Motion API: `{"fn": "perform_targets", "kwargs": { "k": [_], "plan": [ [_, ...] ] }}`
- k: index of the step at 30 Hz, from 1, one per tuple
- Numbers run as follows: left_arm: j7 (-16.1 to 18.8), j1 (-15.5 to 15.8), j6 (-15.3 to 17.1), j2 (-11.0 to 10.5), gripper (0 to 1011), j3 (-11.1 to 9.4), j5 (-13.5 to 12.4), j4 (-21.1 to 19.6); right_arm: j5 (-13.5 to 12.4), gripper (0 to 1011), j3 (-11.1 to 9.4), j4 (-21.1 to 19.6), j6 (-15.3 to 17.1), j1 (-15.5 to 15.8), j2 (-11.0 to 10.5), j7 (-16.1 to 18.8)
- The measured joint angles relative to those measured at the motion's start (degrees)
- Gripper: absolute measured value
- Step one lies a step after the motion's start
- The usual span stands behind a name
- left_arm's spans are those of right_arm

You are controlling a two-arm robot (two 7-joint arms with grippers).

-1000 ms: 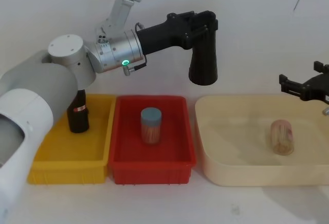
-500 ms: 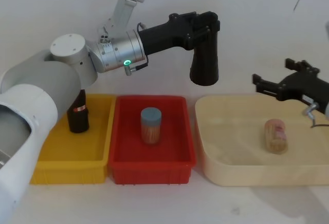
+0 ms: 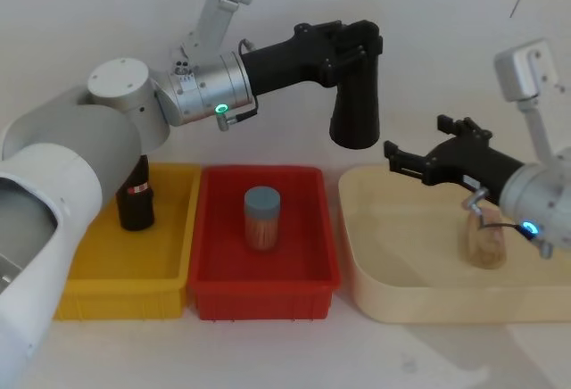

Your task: Pick up the garbage bag with the one hand and transfer it to the other hand.

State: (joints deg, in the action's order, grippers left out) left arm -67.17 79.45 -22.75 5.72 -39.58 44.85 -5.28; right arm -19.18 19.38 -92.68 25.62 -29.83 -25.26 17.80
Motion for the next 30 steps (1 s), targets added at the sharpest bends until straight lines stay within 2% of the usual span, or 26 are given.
{"fn": "perform_targets", "kwargs": {
  "k": [8, 15, 30],
  "plan": [
    [-0.1, 0.1, -0.1, 0.1, 387, -0.1, 0.1, 0.3, 2.4, 999, 2.2, 4.7, -1.7, -2.5, 3.9, -2.8],
    [-0.1, 0.2, -0.2, 0.1, 387, -0.1, 0.1, 0.4, 3.6, 999, 3.3, 7.4, -3.2, -4.5, 6.4, -3.6],
    [-0.2, 0.2, -0.2, 0.2, 387, -0.1, 0.1, 0.5, 5.0, 999, 4.9, 11.1, -5.5, -7.9, 9.9, -3.1]
  ]
}}
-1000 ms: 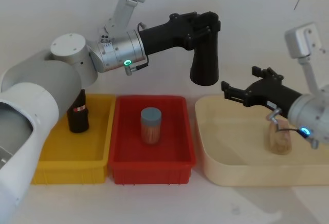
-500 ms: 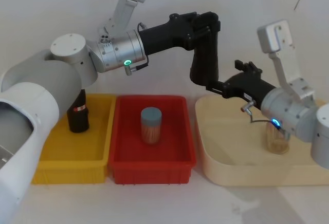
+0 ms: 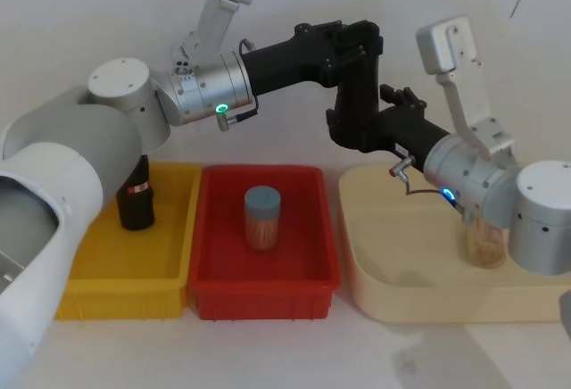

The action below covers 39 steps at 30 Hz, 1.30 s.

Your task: Pick up the garbage bag with the one hand and transfer it to the other hand.

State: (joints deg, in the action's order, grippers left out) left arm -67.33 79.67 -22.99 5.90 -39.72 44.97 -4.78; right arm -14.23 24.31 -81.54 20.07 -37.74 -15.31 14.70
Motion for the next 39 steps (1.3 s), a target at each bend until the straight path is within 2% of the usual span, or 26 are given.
{"fn": "perform_targets", "kwargs": {
  "k": [12, 21, 24, 29, 39],
  "plan": [
    [0.0, 0.0, 0.0, 0.0, 387, 0.0, 0.0, 0.0, 1.6, 978, 1.0, 2.8, -1.2, -1.9, 2.0, -0.2],
    [0.0, 0.0, 0.0, 0.0, 387, 0.0, 0.0, 0.1, 2.1, 792, 1.4, 3.7, -1.6, -2.5, 2.6, -0.3],
    [0.0, 0.0, 0.0, 0.0, 387, 0.0, 0.0, 0.1, 2.3, 658, 1.4, 3.9, -1.7, -2.6, 2.7, -0.4],
    [0.0, 0.0, 0.0, 0.0, 387, 0.0, 0.0, 0.0, 2.4, 536, 1.5, 4.1, -1.7, -2.7, 2.9, -0.4],
    [0.0, 0.0, 0.0, 0.0, 387, 0.0, 0.0, 0.0, 2.5, 517, 1.6, 4.4, -1.9, -2.9, 3.0, -0.5]
  ]
}}
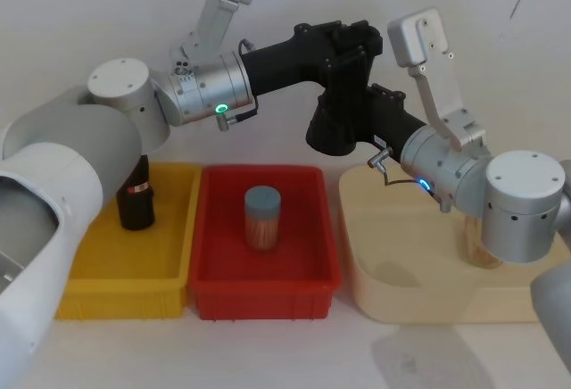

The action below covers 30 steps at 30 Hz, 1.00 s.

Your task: Pick up the garbage bag with the one hand and transfer it to the other hand.

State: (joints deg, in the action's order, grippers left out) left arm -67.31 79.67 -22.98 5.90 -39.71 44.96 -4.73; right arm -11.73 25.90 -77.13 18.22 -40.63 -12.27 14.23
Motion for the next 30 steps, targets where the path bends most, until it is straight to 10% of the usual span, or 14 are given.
{"fn": "perform_targets", "kwargs": {
  "k": [7, 30],
  "plan": [
    [0.0, 0.0, 0.0, 0.0, 402, 0.0, 0.0, 0.0, 0.1, 517, 0.0, 0.1, 0.0, -0.1, 0.1, 0.0],
    [0.0, 0.0, 0.0, 0.0, 1002, 0.0, 0.0, 0.0, 1.1, 514, -3.5, -2.9, 2.3, 2.0, -2.0, -3.4]
  ]
}}
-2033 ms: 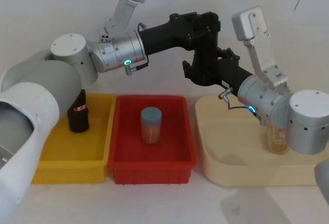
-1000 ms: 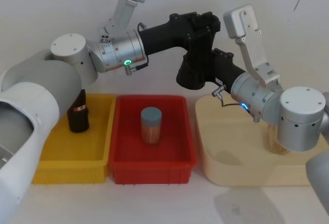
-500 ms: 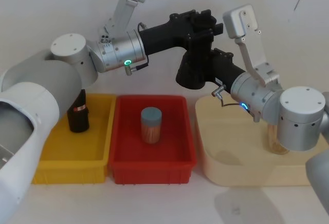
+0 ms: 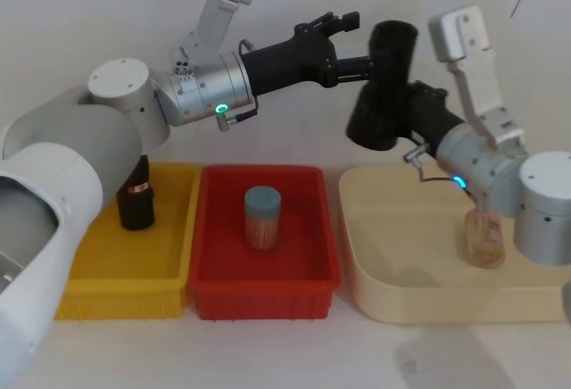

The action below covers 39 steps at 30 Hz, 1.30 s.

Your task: Pick up the garbage bag with the one hand and transfer it to the other hand.

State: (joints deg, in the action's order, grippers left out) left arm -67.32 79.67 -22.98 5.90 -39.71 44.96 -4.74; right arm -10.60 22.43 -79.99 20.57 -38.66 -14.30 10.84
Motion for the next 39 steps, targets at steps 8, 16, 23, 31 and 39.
{"fn": "perform_targets", "kwargs": {
  "k": [8, 16, 23, 31, 39],
  "plan": [
    [0.0, 0.0, 0.0, 0.0, 1001, 0.0, 0.0, 0.0, 0.7, 562, -2.8, -2.4, 2.2, 1.8, -2.0, -2.7],
    [0.0, 0.0, 0.0, 0.0, 1001, 0.0, 0.0, 0.0, 1.6, 799, -6.3, -4.7, 4.7, 3.8, -4.4, -5.6],
    [0.0, 0.0, 0.0, 0.0, 1002, 0.0, 0.0, 0.0, 2.4, 975, -8.9, -6.1, 6.6, 5.3, -6.2, -7.5],
    [0.0, 0.0, 0.0, 0.0, 1001, 0.0, 0.0, 0.0, 2.8, 999, -10.7, -7.0, 7.8, 6.2, -7.4, -8.7],
    [0.0, 0.0, 0.0, 0.0, 1001, 0.0, 0.0, 0.0, 3.1, 999, -11.6, -7.5, 8.4, 6.8, -8.1, -9.3]
  ]
}}
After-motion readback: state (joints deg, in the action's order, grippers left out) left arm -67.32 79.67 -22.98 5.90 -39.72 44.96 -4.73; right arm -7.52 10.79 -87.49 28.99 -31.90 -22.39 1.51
